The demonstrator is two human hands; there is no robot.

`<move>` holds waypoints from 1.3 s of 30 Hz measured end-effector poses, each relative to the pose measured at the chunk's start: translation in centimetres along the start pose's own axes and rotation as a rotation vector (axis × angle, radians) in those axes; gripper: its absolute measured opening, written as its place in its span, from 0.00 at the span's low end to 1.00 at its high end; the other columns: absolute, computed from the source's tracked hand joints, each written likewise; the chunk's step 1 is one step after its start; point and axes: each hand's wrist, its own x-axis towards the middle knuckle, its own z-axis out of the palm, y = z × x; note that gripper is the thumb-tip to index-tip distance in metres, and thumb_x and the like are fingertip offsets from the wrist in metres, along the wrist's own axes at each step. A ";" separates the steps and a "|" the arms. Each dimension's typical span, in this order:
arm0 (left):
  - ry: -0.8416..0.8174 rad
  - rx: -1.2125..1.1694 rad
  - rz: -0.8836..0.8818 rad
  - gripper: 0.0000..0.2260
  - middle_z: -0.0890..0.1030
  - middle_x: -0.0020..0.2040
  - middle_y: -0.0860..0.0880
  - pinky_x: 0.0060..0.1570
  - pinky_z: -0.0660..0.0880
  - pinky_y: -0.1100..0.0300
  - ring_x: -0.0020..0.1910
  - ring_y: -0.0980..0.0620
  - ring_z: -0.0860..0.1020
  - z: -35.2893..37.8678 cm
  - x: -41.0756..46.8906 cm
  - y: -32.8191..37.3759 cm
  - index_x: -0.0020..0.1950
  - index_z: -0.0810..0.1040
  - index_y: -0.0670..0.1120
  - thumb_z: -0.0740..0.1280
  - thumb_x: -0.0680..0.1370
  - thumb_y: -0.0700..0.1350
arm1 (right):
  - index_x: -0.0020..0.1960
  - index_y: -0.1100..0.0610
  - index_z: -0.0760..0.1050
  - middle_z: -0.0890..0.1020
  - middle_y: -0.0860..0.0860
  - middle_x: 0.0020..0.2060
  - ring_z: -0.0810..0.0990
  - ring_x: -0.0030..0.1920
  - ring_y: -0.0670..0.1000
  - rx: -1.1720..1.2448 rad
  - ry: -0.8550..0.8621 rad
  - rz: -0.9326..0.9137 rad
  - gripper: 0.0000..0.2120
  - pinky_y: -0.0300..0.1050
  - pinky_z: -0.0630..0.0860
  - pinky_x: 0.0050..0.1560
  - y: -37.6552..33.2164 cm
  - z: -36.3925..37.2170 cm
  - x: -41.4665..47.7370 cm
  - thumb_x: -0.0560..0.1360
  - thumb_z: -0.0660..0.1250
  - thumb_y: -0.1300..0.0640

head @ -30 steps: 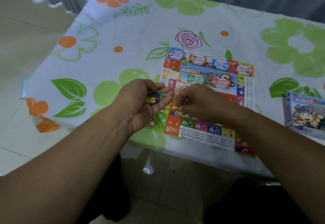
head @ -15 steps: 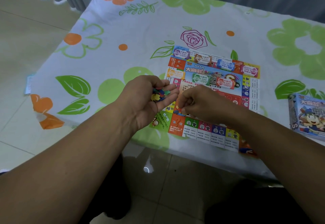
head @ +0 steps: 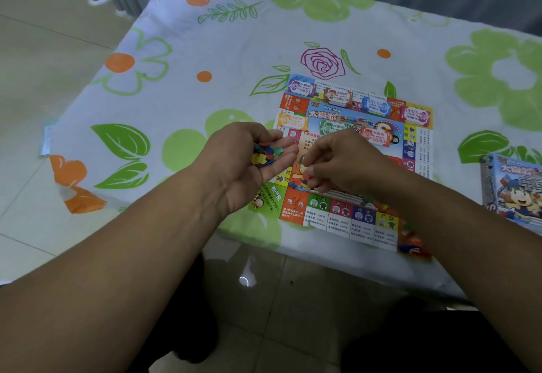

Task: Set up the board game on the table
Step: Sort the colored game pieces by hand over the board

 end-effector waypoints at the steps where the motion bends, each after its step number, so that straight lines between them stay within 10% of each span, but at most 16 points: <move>1: 0.002 0.002 -0.001 0.09 0.83 0.44 0.37 0.44 0.84 0.53 0.46 0.40 0.84 0.0 0.0 0.0 0.54 0.77 0.33 0.59 0.79 0.33 | 0.48 0.62 0.80 0.85 0.59 0.38 0.87 0.38 0.53 -0.019 -0.001 -0.010 0.03 0.48 0.85 0.41 0.0 0.1 0.0 0.76 0.71 0.68; 15: 0.006 0.020 -0.014 0.09 0.83 0.46 0.36 0.43 0.84 0.53 0.47 0.39 0.85 -0.2 0.0 0.0 0.53 0.77 0.33 0.59 0.79 0.33 | 0.47 0.60 0.80 0.84 0.56 0.36 0.86 0.34 0.49 -0.122 0.051 -0.089 0.04 0.41 0.81 0.32 -0.4 0.4 0.0 0.76 0.71 0.68; 21: -0.033 0.055 -0.049 0.09 0.83 0.47 0.35 0.48 0.83 0.50 0.50 0.38 0.85 -0.1 0.0 -0.2 0.52 0.77 0.33 0.58 0.79 0.33 | 0.46 0.55 0.82 0.81 0.45 0.36 0.80 0.33 0.43 -0.081 0.347 -0.450 0.02 0.40 0.77 0.35 -2.8 -0.4 -1.4 0.75 0.72 0.61; 26: -0.067 0.090 -0.046 0.10 0.84 0.40 0.40 0.43 0.83 0.53 0.36 0.47 0.83 0.4 0.0 -0.5 0.46 0.78 0.34 0.57 0.79 0.33 | 0.50 0.50 0.82 0.79 0.45 0.41 0.76 0.37 0.40 -0.290 0.170 -0.506 0.06 0.39 0.71 0.40 -1.9 0.3 -2.0 0.73 0.75 0.54; 39: -0.089 0.118 -0.109 0.15 0.83 0.57 0.35 0.45 0.84 0.51 0.44 0.44 0.82 0.8 0.4 -1.5 0.60 0.78 0.29 0.57 0.80 0.33 | 0.45 0.53 0.81 0.81 0.42 0.32 0.79 0.34 0.39 -0.257 0.068 -0.357 0.02 0.38 0.72 0.37 -1.4 -0.6 -2.1 0.74 0.74 0.57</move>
